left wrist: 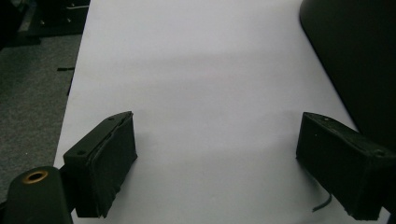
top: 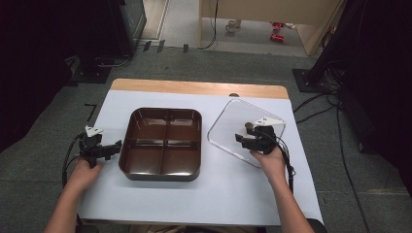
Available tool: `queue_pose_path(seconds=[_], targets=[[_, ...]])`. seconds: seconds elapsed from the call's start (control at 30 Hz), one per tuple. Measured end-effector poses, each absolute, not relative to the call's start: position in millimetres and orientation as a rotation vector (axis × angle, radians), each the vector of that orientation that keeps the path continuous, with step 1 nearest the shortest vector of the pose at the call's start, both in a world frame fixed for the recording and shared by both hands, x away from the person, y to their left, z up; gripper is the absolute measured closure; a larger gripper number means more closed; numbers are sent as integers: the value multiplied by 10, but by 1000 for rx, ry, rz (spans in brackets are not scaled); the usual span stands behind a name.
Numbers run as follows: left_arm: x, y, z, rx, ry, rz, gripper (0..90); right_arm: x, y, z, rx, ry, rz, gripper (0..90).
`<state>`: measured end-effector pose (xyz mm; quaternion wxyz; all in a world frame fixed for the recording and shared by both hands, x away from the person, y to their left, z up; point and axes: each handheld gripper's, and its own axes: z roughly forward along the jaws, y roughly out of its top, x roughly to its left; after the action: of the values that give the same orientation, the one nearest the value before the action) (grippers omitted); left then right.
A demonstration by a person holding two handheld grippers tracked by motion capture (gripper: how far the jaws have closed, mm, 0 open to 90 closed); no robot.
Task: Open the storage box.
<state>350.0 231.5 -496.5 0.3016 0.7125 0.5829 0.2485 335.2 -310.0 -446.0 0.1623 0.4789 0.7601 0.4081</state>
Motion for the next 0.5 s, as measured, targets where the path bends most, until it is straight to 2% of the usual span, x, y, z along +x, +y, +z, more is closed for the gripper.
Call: queue_pose_path(seconds=[0.5], targets=[[3500, 2315, -4965, 1890, 1546, 659, 120, 3005, -2826, -4574, 1247, 2225, 1229, 392]])
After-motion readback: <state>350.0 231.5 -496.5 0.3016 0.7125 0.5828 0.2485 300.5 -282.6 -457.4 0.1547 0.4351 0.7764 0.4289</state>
